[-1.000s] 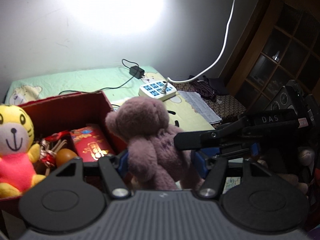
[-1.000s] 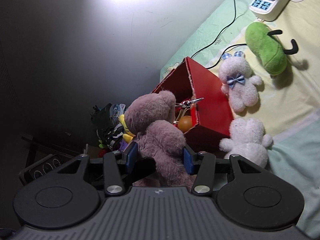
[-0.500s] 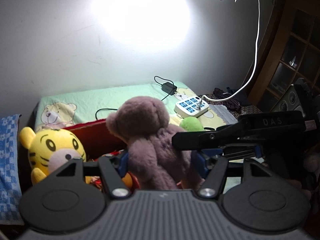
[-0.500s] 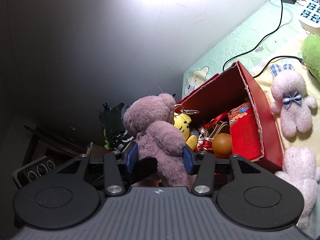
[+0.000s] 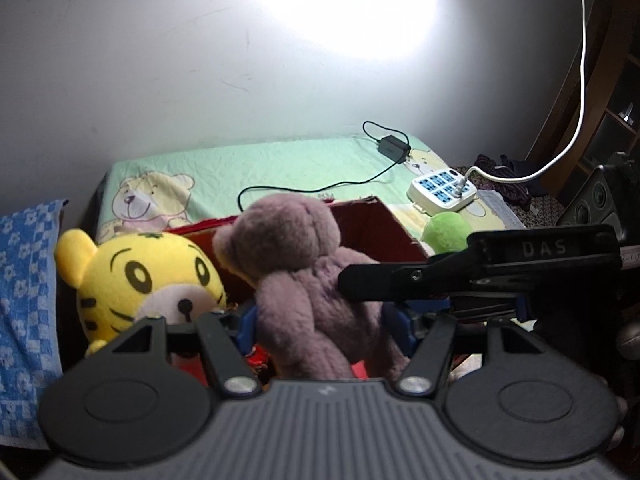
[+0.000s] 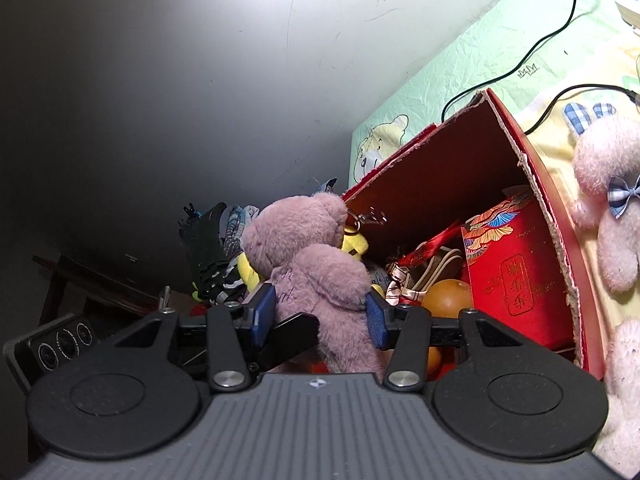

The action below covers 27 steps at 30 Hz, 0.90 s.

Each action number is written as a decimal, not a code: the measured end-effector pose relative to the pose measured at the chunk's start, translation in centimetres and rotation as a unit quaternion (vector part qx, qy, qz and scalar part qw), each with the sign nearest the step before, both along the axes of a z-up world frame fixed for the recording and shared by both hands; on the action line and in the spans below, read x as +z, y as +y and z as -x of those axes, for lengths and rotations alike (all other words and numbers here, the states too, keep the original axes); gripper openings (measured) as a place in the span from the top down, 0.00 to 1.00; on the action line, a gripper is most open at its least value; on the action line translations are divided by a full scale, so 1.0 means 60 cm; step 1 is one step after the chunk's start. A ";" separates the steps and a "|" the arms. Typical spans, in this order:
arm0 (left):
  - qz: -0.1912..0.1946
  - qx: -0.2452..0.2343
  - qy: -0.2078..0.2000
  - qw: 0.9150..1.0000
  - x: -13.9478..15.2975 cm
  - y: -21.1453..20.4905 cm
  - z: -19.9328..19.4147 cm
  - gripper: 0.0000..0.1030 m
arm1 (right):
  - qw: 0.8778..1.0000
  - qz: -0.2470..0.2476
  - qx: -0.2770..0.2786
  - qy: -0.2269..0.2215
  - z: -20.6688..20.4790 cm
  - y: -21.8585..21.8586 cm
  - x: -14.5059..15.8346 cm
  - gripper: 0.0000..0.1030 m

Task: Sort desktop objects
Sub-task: 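Bring the pink bear over the red box beside the tiger with both tools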

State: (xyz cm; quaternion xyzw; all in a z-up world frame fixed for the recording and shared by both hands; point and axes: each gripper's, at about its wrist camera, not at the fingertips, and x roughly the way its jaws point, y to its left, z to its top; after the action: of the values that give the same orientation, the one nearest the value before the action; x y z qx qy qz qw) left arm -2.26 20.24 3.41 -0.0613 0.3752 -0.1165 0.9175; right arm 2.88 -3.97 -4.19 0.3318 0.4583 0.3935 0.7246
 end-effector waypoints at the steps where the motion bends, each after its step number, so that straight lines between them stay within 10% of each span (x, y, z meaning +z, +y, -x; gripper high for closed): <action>1: -0.003 0.002 0.003 1.000 -0.004 0.000 -0.005 0.36 | 1.000 -0.001 -0.001 0.004 -0.002 0.002 -0.005 0.51; 27: -0.104 0.015 0.051 0.993 -0.088 -0.006 -0.063 0.36 | 0.996 0.079 0.011 0.031 -0.037 0.058 -0.066 0.50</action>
State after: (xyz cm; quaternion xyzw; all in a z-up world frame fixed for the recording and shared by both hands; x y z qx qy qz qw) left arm 1.50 19.87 -1.87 0.0233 0.4305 -0.0600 0.9003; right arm 5.12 -0.48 -8.16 0.2802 0.5141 0.3537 0.7295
